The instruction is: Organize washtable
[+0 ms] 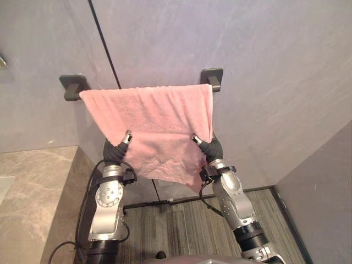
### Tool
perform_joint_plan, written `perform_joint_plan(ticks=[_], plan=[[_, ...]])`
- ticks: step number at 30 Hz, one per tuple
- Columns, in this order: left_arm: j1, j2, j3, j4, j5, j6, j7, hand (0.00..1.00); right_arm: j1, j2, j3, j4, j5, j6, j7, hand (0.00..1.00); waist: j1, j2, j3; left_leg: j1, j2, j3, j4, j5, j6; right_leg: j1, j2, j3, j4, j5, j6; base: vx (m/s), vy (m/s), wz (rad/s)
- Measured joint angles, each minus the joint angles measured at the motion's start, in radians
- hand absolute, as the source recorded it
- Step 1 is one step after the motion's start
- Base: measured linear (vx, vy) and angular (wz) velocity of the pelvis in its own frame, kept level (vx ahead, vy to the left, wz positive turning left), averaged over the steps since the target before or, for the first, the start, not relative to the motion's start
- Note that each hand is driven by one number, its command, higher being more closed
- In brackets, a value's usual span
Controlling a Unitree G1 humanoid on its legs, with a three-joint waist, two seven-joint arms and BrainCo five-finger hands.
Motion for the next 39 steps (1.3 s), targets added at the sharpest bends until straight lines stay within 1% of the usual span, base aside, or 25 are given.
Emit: perform_joint_plan(ticks=[3,13,14,15,16,21,26,29,33,37,39], plan=[[-0.001,-0.003,0.000,0.000,0.000,0.001,-0.002,1.00,-0.013,0.004,-0.017,0.011,-0.027,0.008,-0.006,1.00,0.001,0.001,0.001,0.000,0.000,-0.001,0.000,0.002,0.000,0.001,0.000,-0.001,0.001,0.000,0.000,0.00,0.000,0.00],[-0.010,-0.021,0.004,0.004,0.000,0.013,-0.003,1.00,-0.049,0.011,-0.043,0.055,-0.035,0.018,-0.008,1.00,-0.002,0.012,0.008,0.000,-0.009,-0.010,0.000,0.003,0.002,0.005,-0.010,-0.006,0.002,-0.003,0.005,0.00,0.004,0.02],[-0.010,-0.031,0.006,0.004,0.000,0.014,-0.003,1.00,-0.049,0.012,-0.045,0.056,-0.036,0.018,-0.012,0.00,-0.003,0.014,0.009,0.000,-0.013,-0.012,0.000,0.004,0.003,0.007,-0.014,-0.009,0.002,-0.004,0.006,0.01,0.016,0.06],[-0.010,-0.038,0.010,0.004,0.000,0.015,-0.003,1.00,-0.049,0.012,-0.049,0.057,-0.036,0.018,-0.016,0.00,-0.003,0.014,0.009,0.000,-0.014,-0.013,0.000,0.004,0.003,0.008,-0.015,-0.010,0.002,-0.005,0.007,0.01,0.018,0.05],[-0.010,-0.046,0.019,0.004,0.000,0.017,-0.003,0.00,-0.050,0.013,-0.062,0.064,-0.038,0.020,-0.021,0.00,-0.003,0.013,0.009,0.000,-0.015,-0.014,0.000,0.004,0.003,0.008,-0.016,-0.011,0.002,-0.005,0.007,0.00,0.000,0.00],[-0.009,-0.049,0.056,0.024,0.000,0.023,0.002,0.00,-0.068,0.017,-0.106,0.092,-0.055,0.021,-0.045,0.00,-0.004,0.019,0.013,0.000,-0.015,-0.014,0.000,0.003,0.003,0.009,-0.016,-0.011,0.002,-0.005,0.008,0.00,0.000,0.00],[0.019,-0.052,0.157,0.045,-0.002,0.047,0.063,0.00,-0.066,0.014,-0.205,0.095,-0.054,0.022,-0.092,0.00,-0.003,0.022,0.026,0.002,-0.015,-0.012,-0.001,0.003,0.003,0.009,-0.016,-0.011,0.002,-0.005,0.008,0.00,0.000,0.00],[0.055,-0.051,0.184,0.045,-0.010,0.056,0.089,0.00,-0.037,0.001,-0.262,0.097,-0.054,0.028,-0.126,0.00,-0.001,0.020,0.028,0.002,-0.015,-0.010,-0.001,0.003,0.003,0.008,-0.016,-0.011,0.002,-0.005,0.008,0.00,0.000,0.00],[0.075,-0.051,0.169,0.044,-0.013,0.056,0.087,0.00,-0.002,-0.043,-0.266,0.097,-0.053,0.029,-0.138,0.00,-0.004,0.020,0.029,0.002,-0.014,-0.007,-0.001,0.003,0.003,0.005,-0.016,-0.009,0.002,-0.005,0.008,0.00,-0.001,-0.01],[0.075,-0.042,0.086,0.044,-0.012,0.056,0.076,0.00,0.007,-0.069,-0.249,0.097,-0.053,0.029,-0.136,0.00,-0.004,0.018,0.029,-0.003,-0.010,-0.001,0.000,0.004,0.003,-0.002,-0.013,0.001,-0.001,-0.001,0.008,-0.01,-0.004,-0.05],[0.075,-0.041,0.064,0.044,-0.012,0.056,0.065,0.00,0.014,-0.071,-0.243,0.096,-0.053,0.029,-0.126,0.00,-0.005,0.015,0.029,-0.005,-0.009,0.001,0.000,0.004,0.003,-0.001,-0.012,0.003,-0.006,0.002,0.007,0.00,-0.002,-0.02]])
